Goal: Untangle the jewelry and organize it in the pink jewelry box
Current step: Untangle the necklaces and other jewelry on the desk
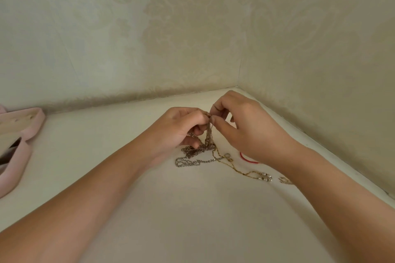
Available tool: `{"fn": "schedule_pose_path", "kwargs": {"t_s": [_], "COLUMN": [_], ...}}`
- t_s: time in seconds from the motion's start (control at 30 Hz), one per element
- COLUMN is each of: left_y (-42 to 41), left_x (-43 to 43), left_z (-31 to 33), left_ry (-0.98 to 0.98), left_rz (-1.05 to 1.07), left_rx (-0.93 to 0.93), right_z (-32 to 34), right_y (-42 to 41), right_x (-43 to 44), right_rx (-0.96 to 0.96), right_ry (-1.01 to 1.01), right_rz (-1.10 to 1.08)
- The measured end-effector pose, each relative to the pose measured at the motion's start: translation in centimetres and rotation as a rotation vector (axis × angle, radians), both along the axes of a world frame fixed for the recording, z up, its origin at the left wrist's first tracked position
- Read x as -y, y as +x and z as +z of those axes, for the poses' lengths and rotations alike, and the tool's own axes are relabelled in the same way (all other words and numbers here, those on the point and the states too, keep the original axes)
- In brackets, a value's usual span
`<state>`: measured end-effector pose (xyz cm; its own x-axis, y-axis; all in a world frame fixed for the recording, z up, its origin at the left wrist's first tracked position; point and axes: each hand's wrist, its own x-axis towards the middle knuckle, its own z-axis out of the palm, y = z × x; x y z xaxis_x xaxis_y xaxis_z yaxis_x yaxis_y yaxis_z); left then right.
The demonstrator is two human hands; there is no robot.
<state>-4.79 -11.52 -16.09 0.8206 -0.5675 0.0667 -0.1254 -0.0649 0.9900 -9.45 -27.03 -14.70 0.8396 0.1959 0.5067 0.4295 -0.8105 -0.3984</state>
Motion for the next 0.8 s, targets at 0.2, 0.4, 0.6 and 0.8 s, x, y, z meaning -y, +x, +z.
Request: {"fn": "schedule_pose_path", "kwargs": {"t_s": [0.2, 0.4, 0.6, 0.8], "left_y": [0.0, 0.8, 1.4, 1.0], "left_x": [0.2, 0.2, -0.1, 0.3], "left_z": [-0.1, -0.7, -0.2, 0.2], "left_ry": [0.020, 0.117, -0.289, -0.434], "left_rz": [0.030, 0.195, 0.024, -0.047], "left_rx": [0.098, 0.370, -0.029, -0.170], "right_z": [-0.1, 0.0, 0.0, -0.1], "right_y": [0.0, 0.4, 0.5, 0.6], "right_x": [-0.2, 0.2, 0.7, 0.3], "right_rx": [0.010, -0.576, -0.685, -0.722], "right_ry": [0.071, 0.843, 1.178, 1.309], "right_rz": [-0.065, 0.112, 0.250, 0.358]}}
